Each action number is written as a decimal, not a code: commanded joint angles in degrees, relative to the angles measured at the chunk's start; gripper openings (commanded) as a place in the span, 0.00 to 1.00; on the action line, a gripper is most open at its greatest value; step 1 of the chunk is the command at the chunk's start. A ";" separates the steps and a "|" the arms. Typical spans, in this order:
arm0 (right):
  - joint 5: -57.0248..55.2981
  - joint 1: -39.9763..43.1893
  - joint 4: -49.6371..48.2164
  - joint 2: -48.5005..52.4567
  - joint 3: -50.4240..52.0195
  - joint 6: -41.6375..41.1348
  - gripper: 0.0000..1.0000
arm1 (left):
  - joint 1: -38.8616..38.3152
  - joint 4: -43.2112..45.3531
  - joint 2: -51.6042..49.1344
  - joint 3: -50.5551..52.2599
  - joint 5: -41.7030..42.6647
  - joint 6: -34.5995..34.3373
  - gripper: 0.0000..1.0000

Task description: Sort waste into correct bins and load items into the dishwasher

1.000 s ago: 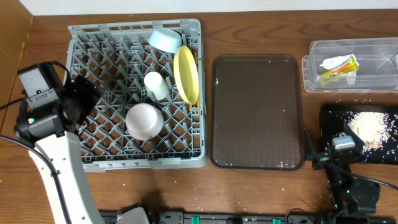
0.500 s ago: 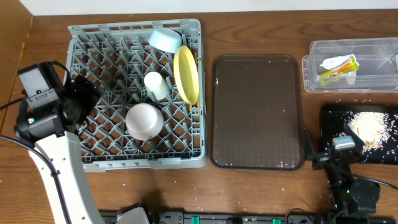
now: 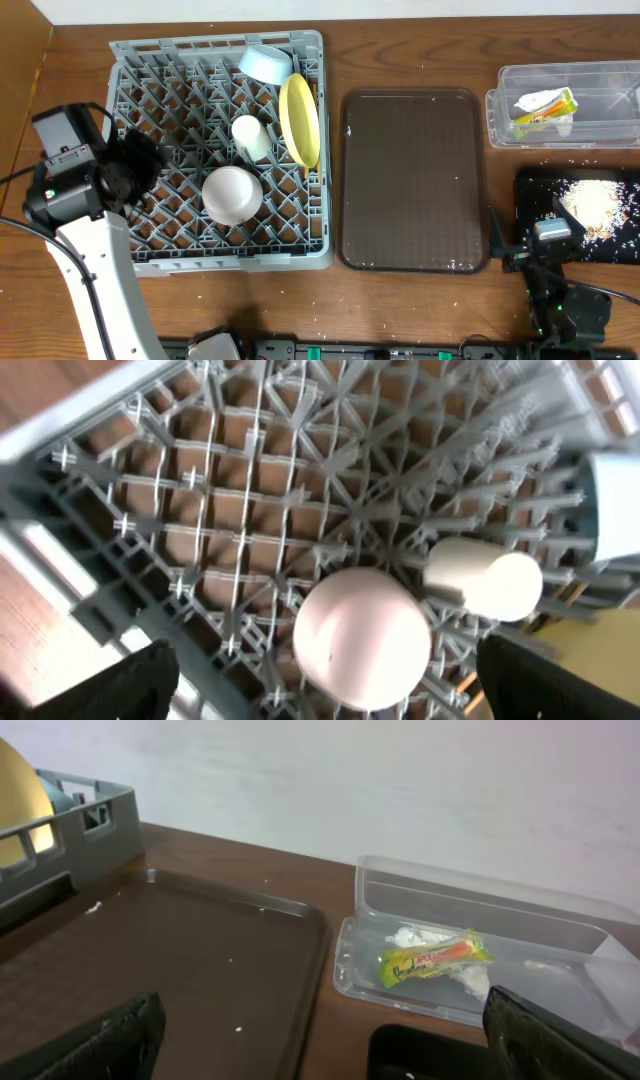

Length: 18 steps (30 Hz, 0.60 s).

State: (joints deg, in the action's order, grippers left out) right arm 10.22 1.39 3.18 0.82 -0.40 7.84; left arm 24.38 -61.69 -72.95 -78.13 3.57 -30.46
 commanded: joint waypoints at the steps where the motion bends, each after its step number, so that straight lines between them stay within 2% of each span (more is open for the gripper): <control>1: -0.92 1.27 0.31 -0.50 0.07 0.59 0.99 | 0.11 -1.09 -0.87 2.54 1.77 -0.48 0.96; 8: -0.92 1.27 0.31 -0.50 0.07 0.59 0.99 | 0.02 6.16 2.64 13.25 2.25 3.37 0.96; 12: -0.92 1.27 0.31 -0.50 0.07 0.59 0.99 | 0.02 18.21 7.28 24.04 7.04 7.61 0.96; 13: -0.92 1.27 0.31 -0.50 0.07 0.59 0.99 | 0.02 23.76 9.01 28.55 9.22 8.81 0.96; 15: -0.92 1.27 0.31 -0.50 0.07 0.59 0.99 | 0.02 34.32 12.02 37.11 11.72 9.27 0.96; 18: -0.92 1.27 0.31 -0.50 0.07 0.59 0.99 | -0.04 43.47 14.73 44.87 12.74 9.27 0.96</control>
State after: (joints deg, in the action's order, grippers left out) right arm 9.69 1.39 3.22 0.69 -0.40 7.86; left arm 24.36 -24.58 -61.14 -40.77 12.93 -23.27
